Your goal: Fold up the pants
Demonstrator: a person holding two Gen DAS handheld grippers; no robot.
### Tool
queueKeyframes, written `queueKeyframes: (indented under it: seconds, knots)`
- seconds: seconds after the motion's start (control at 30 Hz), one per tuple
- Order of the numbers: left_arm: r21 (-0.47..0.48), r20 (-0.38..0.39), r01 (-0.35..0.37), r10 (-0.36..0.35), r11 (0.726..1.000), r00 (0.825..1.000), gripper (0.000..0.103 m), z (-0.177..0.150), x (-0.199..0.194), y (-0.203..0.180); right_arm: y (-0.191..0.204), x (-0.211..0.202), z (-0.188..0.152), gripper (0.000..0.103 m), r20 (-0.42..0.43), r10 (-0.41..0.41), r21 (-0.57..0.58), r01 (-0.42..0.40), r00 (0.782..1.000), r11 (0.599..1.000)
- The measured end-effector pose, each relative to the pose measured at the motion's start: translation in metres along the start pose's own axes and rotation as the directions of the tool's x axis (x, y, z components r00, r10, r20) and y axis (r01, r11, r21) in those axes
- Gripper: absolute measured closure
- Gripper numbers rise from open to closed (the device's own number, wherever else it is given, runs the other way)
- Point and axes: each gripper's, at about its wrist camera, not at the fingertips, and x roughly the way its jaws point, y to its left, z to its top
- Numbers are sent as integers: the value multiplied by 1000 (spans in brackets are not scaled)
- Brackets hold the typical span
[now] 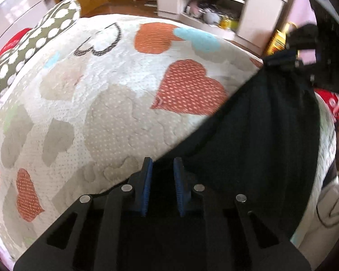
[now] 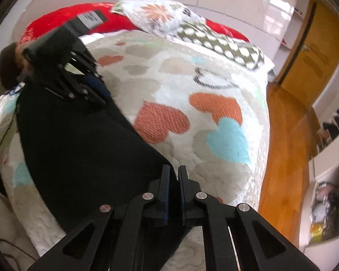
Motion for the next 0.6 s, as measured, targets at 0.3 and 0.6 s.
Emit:
queueKeyframes:
  seconds: [0.3,0.6]
  knots:
    - [-218,72,-43,60,975,996,85,-28,-50,41,4,5,1,69,7,39,53,-40,999,998]
    - [-441,148,-129,214,888,965,47,-105,-132,55,87,29,74,58,132,259,-20,-258,957,966]
